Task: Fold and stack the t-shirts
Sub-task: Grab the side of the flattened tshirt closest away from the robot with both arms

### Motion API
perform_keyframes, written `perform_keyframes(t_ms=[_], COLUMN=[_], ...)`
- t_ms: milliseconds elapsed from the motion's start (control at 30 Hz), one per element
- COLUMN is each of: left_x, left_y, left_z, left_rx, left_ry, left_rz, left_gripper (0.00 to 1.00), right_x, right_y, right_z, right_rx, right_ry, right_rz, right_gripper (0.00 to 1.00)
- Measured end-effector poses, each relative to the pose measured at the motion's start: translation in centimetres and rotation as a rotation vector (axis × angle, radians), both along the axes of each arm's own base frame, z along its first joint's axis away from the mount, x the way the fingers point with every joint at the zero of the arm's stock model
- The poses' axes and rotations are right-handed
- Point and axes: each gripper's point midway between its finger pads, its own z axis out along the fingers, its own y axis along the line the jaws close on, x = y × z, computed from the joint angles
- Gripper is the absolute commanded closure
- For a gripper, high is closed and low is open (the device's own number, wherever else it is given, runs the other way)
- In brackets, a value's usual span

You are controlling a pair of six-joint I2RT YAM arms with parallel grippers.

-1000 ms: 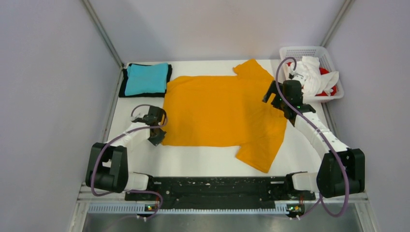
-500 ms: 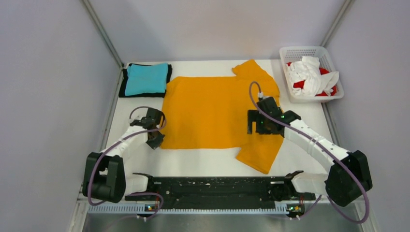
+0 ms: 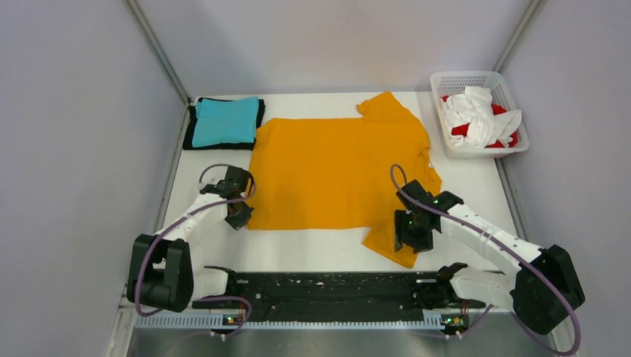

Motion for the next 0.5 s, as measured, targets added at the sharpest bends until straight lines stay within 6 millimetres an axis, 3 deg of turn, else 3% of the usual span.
perform_keyframes(t_ms=[233,367,400,500], left_x=[0.0,0.0,0.0,0.0], left_y=[0.0,0.0,0.0,0.0], left_z=[0.0,0.0,0.0,0.0], left_rx=[0.000,0.000,0.000,0.000], left_ry=[0.000,0.000,0.000,0.000], left_rz=[0.000,0.000,0.000,0.000], left_gripper=[1.00,1.00,1.00,1.00], right_x=[-2.5,-2.9,-2.9,-2.9], right_y=[-1.0,-1.0,-0.9,-0.6], right_z=[-2.7,-3.8,-3.9,-3.9], right_rx=[-0.044,-0.054,-0.055,-0.043], right_ry=[0.116,0.147,0.150,0.157], right_rz=[-0.045,-0.060,-0.064,-0.076], right_gripper=[0.53,0.60,0.62,0.81])
